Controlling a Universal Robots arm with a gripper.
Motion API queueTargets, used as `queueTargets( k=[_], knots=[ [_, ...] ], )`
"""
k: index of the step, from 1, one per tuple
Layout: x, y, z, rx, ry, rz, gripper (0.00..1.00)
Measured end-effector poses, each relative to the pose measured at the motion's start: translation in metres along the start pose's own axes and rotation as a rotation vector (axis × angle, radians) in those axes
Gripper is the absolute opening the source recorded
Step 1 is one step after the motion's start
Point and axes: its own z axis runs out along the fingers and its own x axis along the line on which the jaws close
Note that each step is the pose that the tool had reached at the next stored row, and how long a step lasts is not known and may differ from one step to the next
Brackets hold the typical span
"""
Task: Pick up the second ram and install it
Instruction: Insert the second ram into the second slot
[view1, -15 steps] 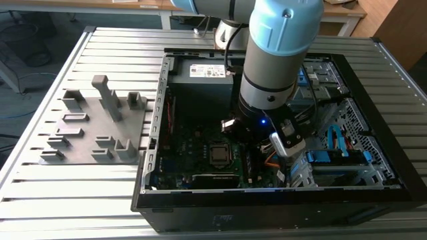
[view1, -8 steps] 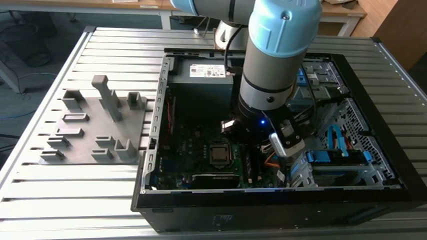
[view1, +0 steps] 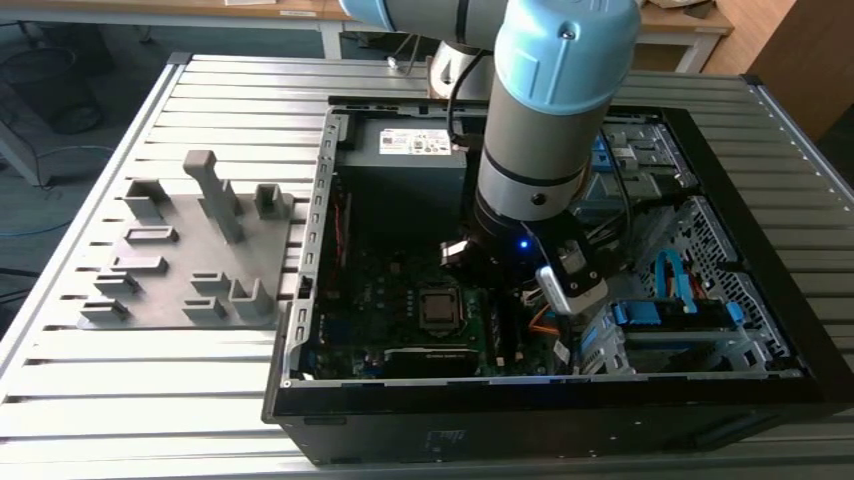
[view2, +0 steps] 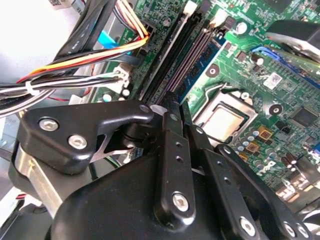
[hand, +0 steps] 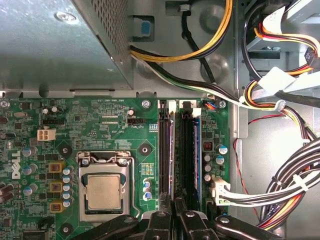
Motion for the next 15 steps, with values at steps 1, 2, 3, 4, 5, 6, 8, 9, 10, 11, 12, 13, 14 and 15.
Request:
queueTargets(
  k=[1, 2, 3, 4, 5, 6, 8, 9, 10, 11, 12, 13, 14, 15],
  knots=[
    [0.0000, -0.0001, 0.0000, 0.0002, 0.0000, 0.000, 0.14],
    [0.0000, -0.0002, 0.0000, 0.0003, 0.0000, 0.000, 0.14],
    [0.0001, -0.0005, 0.0000, 0.0005, 0.0000, 0.000, 0.14],
    [0.0001, -0.0008, 0.0000, 0.0004, 0.0000, 0.000, 0.14],
    [0.0000, -0.0011, 0.0000, 0.0005, -0.0001, 0.000, 0.14],
    [0.0000, -0.0014, 0.0000, 0.0006, -0.0001, 0.000, 0.14],
    [0.0000, -0.0014, -0.0001, 0.0005, 0.0000, 0.000, 0.14],
    [0.0000, -0.0014, 0.0000, 0.0005, 0.0000, 0.000, 0.14],
    [0.0000, -0.0015, 0.0002, 0.0006, 0.0000, 0.000, 0.14],
    [0.0000, -0.0015, 0.0006, 0.0005, 0.0000, 0.000, 0.14],
    [0.0000, -0.0015, 0.0009, 0.0005, -0.0001, 0.000, 0.14],
    [0.0000, -0.0015, 0.0013, 0.0006, 0.0000, 0.000, 0.14],
    [0.0000, -0.0014, 0.0018, 0.0005, 0.0000, 0.000, 0.14],
    [0.0000, -0.0013, 0.0022, 0.0006, 0.0000, 0.000, 0.14]
  ],
)
